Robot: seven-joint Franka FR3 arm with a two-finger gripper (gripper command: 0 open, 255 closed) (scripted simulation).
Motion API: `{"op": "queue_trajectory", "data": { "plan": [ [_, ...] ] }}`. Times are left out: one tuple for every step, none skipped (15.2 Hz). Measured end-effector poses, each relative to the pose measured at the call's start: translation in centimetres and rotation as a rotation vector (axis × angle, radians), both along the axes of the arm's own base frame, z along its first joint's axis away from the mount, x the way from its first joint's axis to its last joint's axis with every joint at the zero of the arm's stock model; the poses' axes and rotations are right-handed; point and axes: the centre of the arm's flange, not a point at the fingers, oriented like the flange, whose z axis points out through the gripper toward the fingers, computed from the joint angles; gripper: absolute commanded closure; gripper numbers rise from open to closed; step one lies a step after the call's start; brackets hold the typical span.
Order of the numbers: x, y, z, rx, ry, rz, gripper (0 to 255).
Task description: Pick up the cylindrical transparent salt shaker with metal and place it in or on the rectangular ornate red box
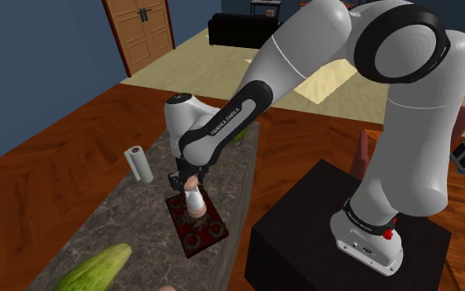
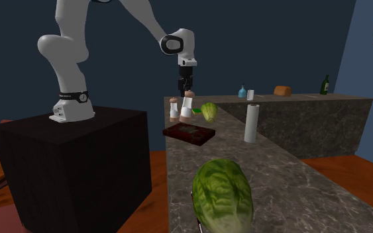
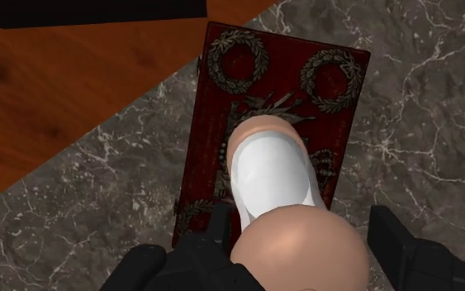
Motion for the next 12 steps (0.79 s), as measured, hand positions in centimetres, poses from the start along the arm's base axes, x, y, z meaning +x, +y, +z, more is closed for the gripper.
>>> {"op": "queue_trajectory", "data": {
  "plan": [
    [0.1, 0.0, -0.6, 0.000, 0.000, 0.000, 255],
    [0.0, 0.0, -1.1, 0.000, 0.000, 0.000, 255],
    [0.1, -0.1, -1.7, 0.000, 0.000, 0.000, 255],
    [0.0, 0.0, -2.1, 0.000, 0.000, 0.000, 255],
    [0.1, 0.0, -2.6, 0.000, 0.000, 0.000, 255],
    [0.0, -0.1, -3.1, 0.000, 0.000, 0.000, 255],
    [0.0, 0.0, -3.6, 0.000, 0.000, 0.000, 255],
    [0.1, 0.0, -4.1, 0.000, 0.000, 0.000, 255],
    [0.1, 0.0, -4.3, 0.000, 0.000, 0.000, 255],
    [0.1, 0.0, -4.3, 0.001, -0.002, 0.000, 255],
    [0.1, 0.0, -4.3, 0.001, -0.002, 0.000, 255],
    [0.1, 0.1, -4.2, 0.002, -0.004, 0.000, 255]
  ]
}}
